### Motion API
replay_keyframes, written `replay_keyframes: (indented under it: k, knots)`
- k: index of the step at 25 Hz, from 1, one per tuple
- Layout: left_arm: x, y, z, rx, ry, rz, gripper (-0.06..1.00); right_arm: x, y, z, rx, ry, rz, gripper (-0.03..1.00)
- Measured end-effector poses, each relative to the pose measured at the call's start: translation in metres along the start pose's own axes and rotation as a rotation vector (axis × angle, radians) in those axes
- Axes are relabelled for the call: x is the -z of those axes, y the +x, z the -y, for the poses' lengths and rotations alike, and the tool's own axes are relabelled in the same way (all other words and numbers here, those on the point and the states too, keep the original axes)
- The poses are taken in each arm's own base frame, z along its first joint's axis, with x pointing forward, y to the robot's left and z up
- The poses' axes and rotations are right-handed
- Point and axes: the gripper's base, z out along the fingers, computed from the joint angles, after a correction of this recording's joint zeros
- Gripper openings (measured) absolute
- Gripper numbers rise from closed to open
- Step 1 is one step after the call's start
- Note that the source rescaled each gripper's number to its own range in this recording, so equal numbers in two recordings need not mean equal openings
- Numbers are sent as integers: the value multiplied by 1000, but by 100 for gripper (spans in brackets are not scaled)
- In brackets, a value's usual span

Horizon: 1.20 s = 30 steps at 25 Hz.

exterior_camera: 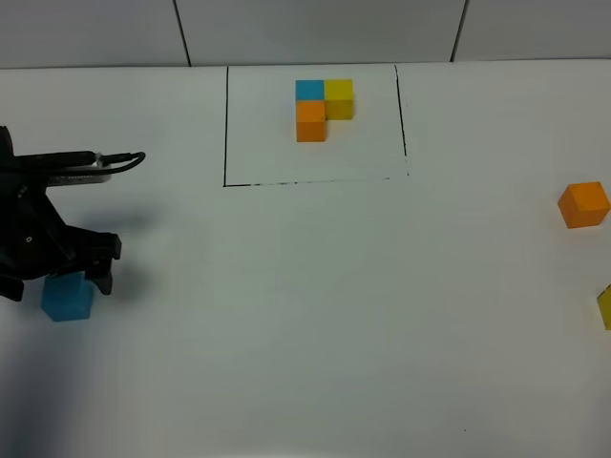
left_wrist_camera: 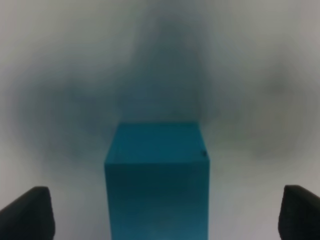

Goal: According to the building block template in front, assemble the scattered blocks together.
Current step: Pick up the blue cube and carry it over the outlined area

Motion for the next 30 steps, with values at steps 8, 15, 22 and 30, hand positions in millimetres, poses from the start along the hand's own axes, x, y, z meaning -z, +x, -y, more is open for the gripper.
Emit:
replay_keyframes:
  k: [8,15,22,30]
  knots:
    - [-18,4,0,-3,2,-3,90,0,0,0,-1,-1,0,75]
    - [-19,4,0,-4,4,5,86,0,0,0,-2,-2,0,75]
    - [-19,4,0,-4,5,11,42,0,0,0,-3,-3,0,75]
    - [-18,3,0,-16,1,-1,0,0,0,0,-3,-4,0,75]
